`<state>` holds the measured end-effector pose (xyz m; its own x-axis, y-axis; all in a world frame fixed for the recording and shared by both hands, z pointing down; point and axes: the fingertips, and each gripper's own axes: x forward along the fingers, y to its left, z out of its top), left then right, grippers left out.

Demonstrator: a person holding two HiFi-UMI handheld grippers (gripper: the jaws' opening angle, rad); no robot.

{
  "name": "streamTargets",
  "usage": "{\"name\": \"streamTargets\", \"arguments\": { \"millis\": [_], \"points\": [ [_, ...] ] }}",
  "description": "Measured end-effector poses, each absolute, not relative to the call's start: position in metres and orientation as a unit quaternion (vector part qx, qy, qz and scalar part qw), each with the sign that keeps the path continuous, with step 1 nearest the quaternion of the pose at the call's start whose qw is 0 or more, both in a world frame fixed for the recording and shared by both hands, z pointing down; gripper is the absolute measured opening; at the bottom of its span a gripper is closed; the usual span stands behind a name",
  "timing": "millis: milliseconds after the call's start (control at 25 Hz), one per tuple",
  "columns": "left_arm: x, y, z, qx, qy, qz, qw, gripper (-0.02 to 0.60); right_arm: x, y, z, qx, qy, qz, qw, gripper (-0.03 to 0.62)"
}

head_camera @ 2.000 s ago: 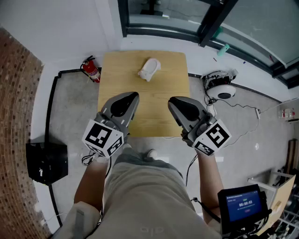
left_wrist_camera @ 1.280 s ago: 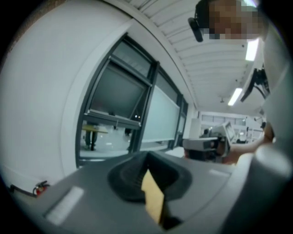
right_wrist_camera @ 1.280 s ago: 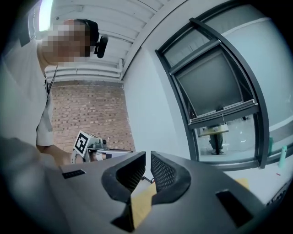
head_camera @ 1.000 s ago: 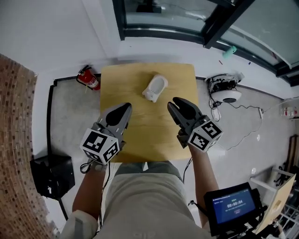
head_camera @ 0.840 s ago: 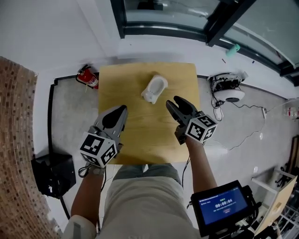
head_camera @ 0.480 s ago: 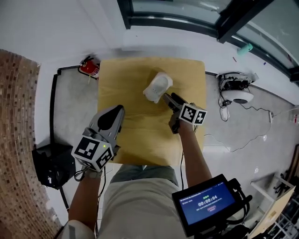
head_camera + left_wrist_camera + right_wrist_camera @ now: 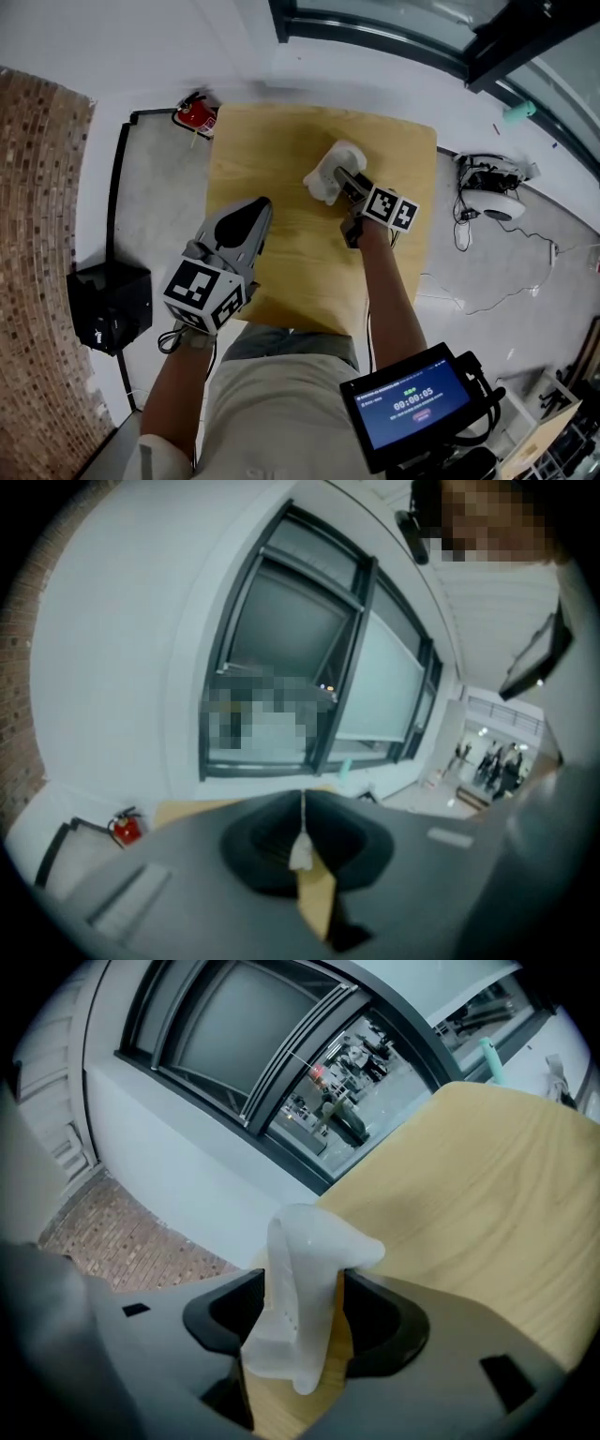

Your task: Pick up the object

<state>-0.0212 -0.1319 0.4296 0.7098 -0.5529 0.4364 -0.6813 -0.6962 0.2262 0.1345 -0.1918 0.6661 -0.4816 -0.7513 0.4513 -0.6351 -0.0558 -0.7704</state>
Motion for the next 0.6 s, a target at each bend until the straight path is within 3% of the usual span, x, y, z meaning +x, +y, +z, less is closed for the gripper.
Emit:
{"name": "streamTargets", "arguments": {
  "millis": [240, 320, 600],
  "points": [
    [-0.029, -0.132, 0.429, 0.899, -0.355, 0.175, 0.188, 0.009, 0.12, -0.206, 0.675, -0.499, 0.677, -0.541, 0.012, 0.239],
    [-0.032, -0.132, 0.428, 0.896, -0.36, 0.175, 0.19, 0.009, 0.116, -0.207, 0.676, -0.494, 0.68, -0.542, -0.003, 0.185],
    [-0.041, -0.125, 0.428, 0.892, -0.371, 0.171, 0.193, 0.009, 0.108, -0.204, 0.673, -0.469, 0.687, -0.555, 0.015, 0.155]
  ]
}}
